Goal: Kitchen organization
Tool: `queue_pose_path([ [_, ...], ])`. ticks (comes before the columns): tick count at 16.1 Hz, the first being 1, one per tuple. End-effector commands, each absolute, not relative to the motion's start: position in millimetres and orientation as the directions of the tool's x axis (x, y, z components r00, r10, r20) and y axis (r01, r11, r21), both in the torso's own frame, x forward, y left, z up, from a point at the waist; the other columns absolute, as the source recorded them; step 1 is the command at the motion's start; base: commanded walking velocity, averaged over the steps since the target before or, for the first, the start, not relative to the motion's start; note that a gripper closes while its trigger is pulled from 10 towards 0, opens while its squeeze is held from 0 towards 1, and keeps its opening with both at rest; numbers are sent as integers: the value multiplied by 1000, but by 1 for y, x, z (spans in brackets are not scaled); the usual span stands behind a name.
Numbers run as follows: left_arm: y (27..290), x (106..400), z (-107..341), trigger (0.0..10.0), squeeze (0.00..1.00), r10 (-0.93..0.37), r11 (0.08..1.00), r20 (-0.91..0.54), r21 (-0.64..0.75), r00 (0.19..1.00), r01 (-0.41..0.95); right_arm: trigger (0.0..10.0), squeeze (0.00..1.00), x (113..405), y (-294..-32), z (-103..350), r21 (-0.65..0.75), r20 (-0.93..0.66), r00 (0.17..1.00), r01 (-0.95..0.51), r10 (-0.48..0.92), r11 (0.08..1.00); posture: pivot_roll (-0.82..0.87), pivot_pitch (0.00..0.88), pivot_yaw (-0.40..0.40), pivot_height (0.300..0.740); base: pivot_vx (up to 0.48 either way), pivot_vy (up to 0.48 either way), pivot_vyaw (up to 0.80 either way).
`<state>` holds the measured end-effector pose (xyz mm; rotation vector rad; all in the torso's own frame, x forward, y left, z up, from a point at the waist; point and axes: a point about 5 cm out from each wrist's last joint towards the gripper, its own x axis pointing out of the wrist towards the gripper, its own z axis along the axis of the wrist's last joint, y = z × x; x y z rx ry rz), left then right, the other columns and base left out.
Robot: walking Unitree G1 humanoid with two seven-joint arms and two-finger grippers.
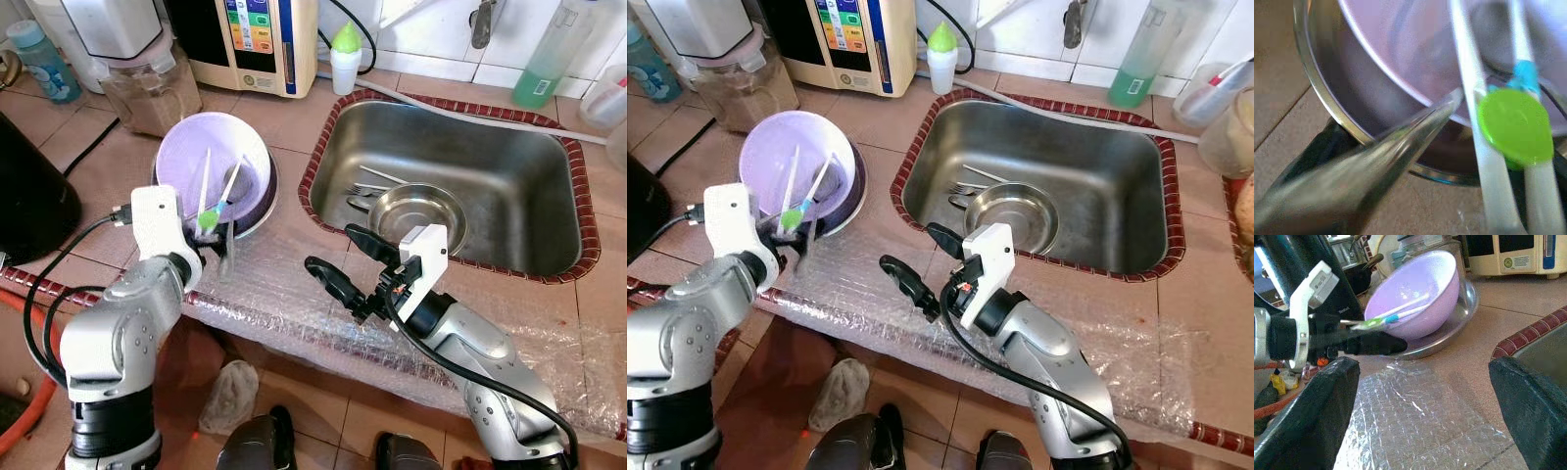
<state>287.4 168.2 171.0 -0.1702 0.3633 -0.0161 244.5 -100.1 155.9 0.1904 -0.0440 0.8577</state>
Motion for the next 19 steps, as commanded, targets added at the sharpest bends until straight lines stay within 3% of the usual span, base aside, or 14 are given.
queue_pose_path([
  [1,171,288,176,10000,0,-37,985,-347,-172,937,-25,10000,0,244,-99,153,150,100,655,-754,749,639,-71,131,98,740,0,0,0],
  [10,169,296,196,10000,0,-55,982,-292,-188,955,-1,10000,0,251,-99,149,140,97,666,-745,740,652,-60,104,92,740,0,0,0],
  [15,157,291,191,10000,0,-129,978,-319,-195,939,69,10000,0,257,-98,149,129,99,669,-743,737,657,-53,81,85,740,0,0,0],
  [19,163,273,179,10000,0,-97,991,-285,-113,953,67,10000,0,262,-99,147,121,100,669,-743,736,659,-43,62,74,740,0,0,0],
])
